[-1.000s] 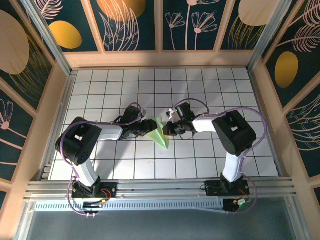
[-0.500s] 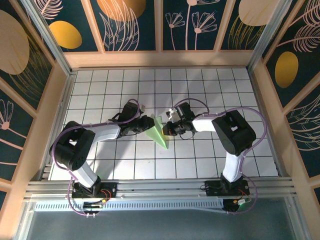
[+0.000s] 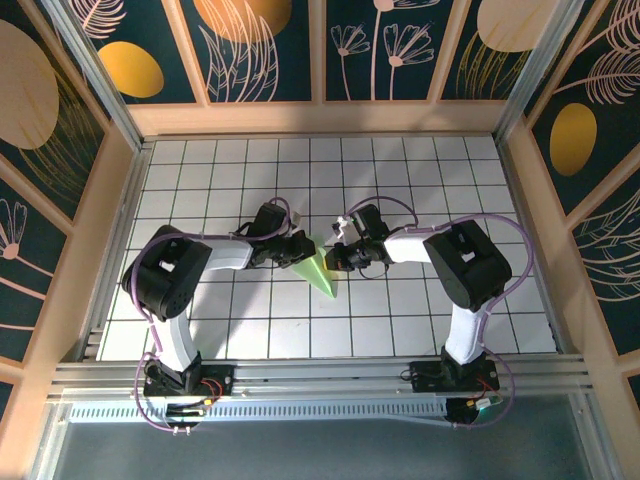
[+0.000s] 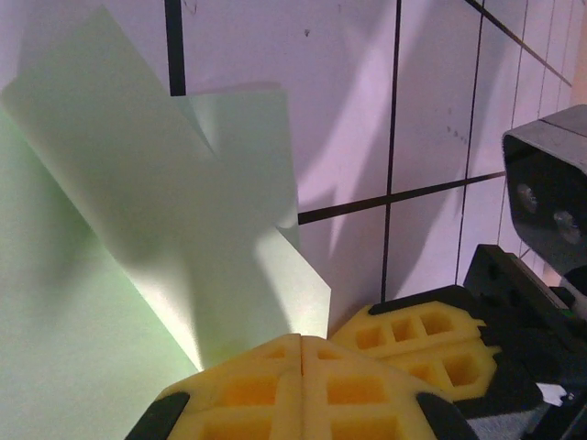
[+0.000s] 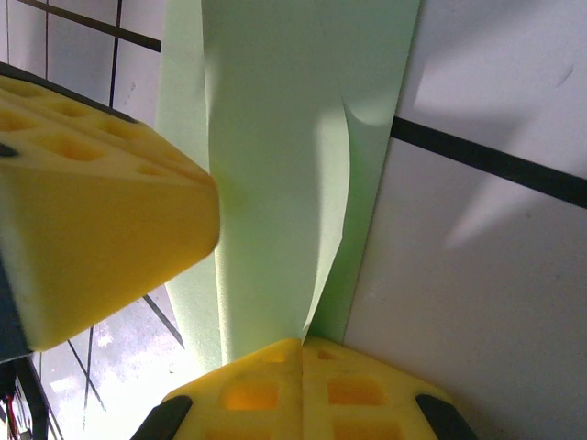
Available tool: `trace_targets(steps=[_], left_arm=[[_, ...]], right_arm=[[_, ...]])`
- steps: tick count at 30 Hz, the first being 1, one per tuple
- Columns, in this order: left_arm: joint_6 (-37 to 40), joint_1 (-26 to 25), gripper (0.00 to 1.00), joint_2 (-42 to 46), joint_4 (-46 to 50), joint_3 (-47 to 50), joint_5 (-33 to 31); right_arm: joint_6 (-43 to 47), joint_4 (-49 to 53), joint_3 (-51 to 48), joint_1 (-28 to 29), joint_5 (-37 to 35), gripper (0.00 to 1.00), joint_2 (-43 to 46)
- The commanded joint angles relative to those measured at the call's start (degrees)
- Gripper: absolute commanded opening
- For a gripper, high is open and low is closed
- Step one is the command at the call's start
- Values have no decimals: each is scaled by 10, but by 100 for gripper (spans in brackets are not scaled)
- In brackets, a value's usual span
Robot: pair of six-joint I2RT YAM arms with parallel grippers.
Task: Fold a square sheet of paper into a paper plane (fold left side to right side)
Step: Fourth fold the wing at the center of the table.
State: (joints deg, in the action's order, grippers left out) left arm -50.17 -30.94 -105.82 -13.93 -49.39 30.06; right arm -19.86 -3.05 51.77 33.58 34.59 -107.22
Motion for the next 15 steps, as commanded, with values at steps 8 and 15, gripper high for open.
trace_targets(steps=[8, 15], left_arm=[[30, -3, 2, -27, 16, -14, -9], [36, -3, 2, -26, 28, -6, -27]], right_arm=[[17, 34, 9, 13, -52, 0, -45], [19, 41, 8, 13, -58, 0, -47]])
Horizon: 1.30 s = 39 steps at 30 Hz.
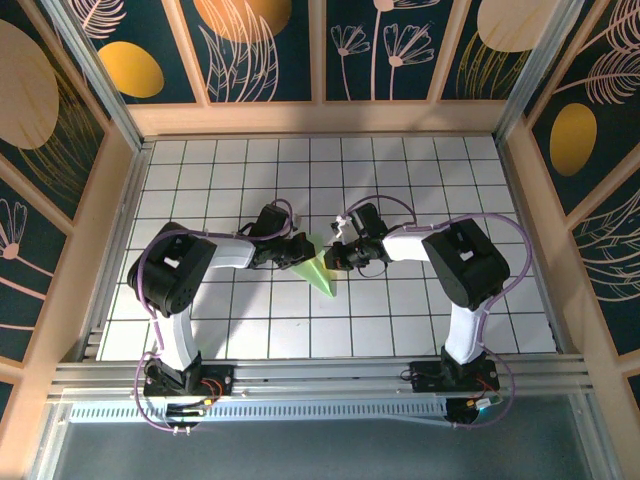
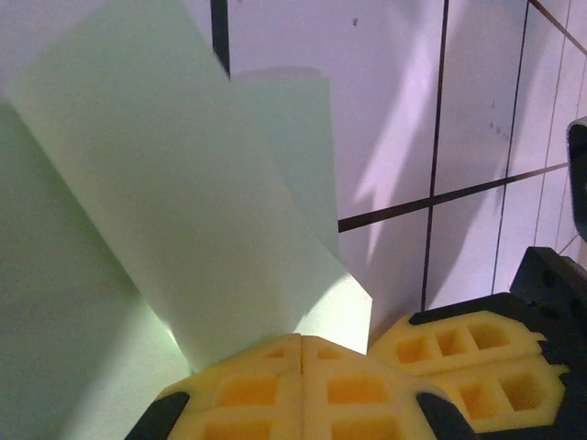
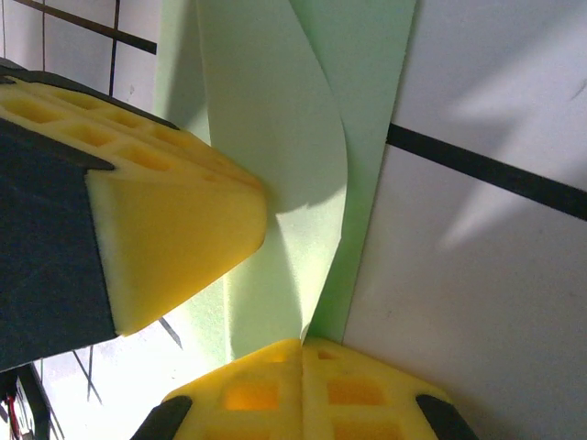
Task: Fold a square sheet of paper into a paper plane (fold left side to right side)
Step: Fourth fold the wing at the center of the table.
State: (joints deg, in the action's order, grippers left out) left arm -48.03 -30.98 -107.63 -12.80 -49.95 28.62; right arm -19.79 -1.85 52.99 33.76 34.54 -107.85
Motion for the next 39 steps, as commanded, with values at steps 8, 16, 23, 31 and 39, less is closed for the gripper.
trace_targets(steps=[8, 16, 23, 31, 39], left_arm=[[16, -2, 1, -9, 21, 9, -23], [16, -2, 1, -15, 20, 20, -30], [19, -2, 0, -18, 22, 23, -35], [17, -2, 0, -19, 19, 23, -35], [16, -2, 0, -19, 16, 24, -36]], right_arm=[[20, 33, -1, 10, -59, 0, -41], [17, 28, 3, 10, -48, 0, -38], [7, 14, 7, 8, -34, 5, -26], [-19, -22, 9, 1, 0, 19, 17], [-21, -4, -15, -12, 0, 33, 68]])
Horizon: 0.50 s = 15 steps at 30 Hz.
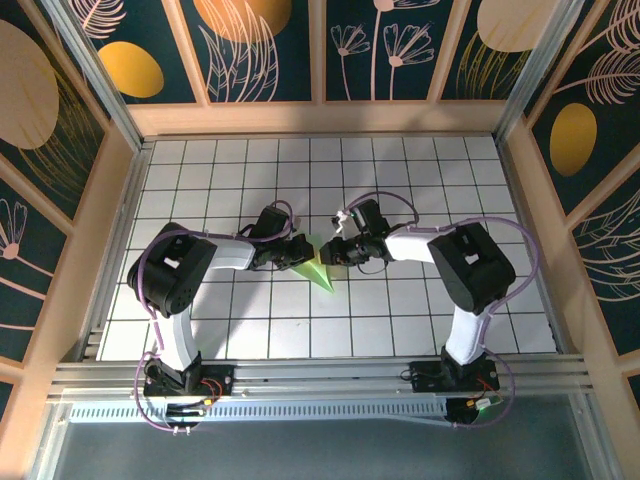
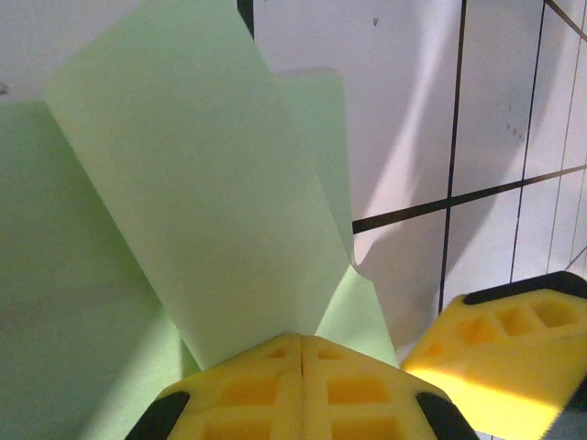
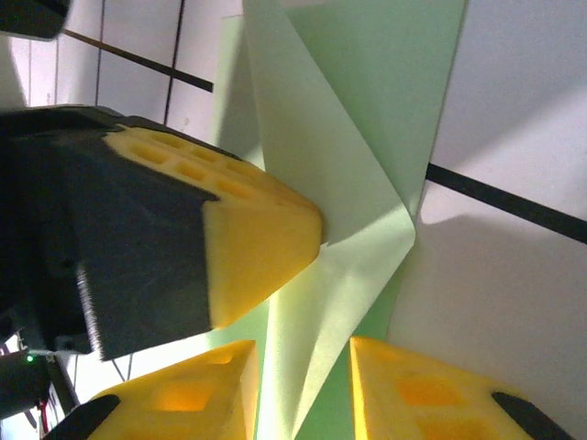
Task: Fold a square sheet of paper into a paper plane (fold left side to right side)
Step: Fourth fold the wing at the center of the table.
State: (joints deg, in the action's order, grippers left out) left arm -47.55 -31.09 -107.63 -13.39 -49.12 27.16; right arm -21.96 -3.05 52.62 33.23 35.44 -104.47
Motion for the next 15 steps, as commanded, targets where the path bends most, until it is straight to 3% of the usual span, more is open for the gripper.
trace_targets(steps=[1, 7, 15], left_arm=[[11, -2, 0, -19, 22, 16, -21], [12, -2, 0, -16, 25, 16, -23], [13, -1, 0, -11, 28, 17, -27]], right_arm=[[3, 14, -17, -9, -12, 34, 43], [4, 45, -48, -9, 9, 34, 105], [-8, 43, -90, 28, 53, 7, 136]])
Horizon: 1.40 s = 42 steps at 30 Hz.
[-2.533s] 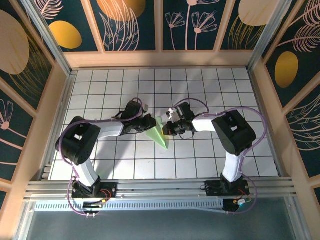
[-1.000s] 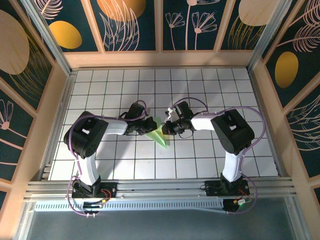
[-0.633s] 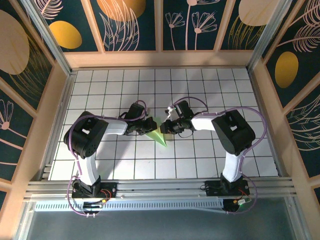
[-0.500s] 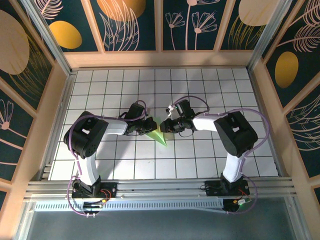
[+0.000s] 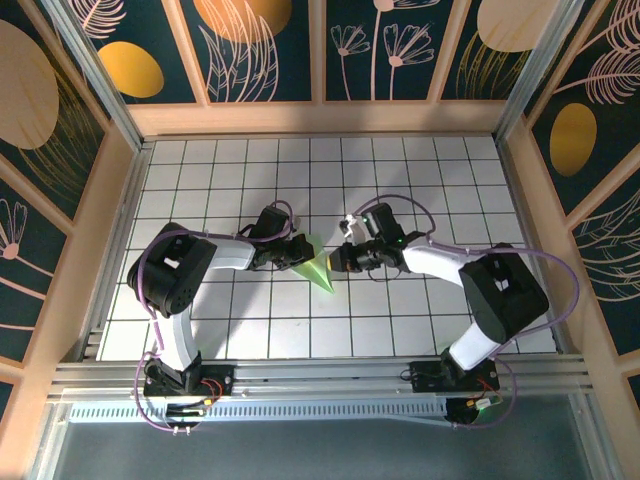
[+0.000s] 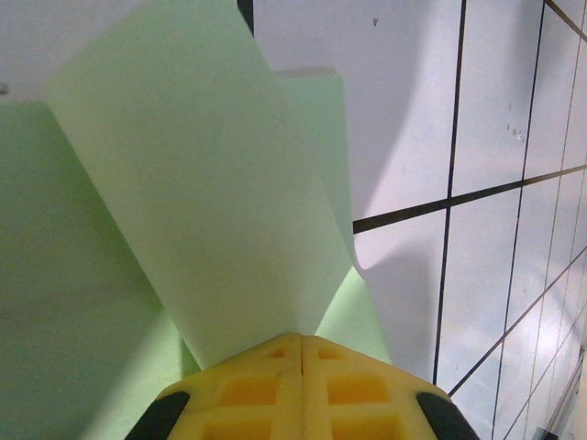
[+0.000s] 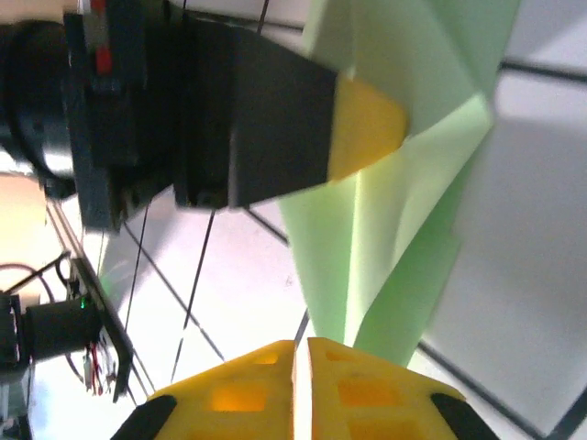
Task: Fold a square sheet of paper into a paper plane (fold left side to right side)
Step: Fourth fold the wing at the center of the table.
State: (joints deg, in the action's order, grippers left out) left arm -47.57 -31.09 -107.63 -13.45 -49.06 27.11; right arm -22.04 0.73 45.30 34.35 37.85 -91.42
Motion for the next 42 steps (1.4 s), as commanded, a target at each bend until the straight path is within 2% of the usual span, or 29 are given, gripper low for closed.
trace_targets(steps=[1, 3, 7, 42], left_arm=[[14, -1, 0, -11, 30, 15, -27], [16, -1, 0, -10, 33, 16, -28], [16, -1, 0, -8, 34, 17, -29], [16, -1, 0, -9, 37, 14, -29]], right_arm=[[-12, -3, -20, 26, 37, 4, 2], [-17, -11, -21, 39, 37, 0, -7], [-27, -34, -25, 52, 35, 0, -26], [-41, -83, -60, 51, 33, 0, -77]])
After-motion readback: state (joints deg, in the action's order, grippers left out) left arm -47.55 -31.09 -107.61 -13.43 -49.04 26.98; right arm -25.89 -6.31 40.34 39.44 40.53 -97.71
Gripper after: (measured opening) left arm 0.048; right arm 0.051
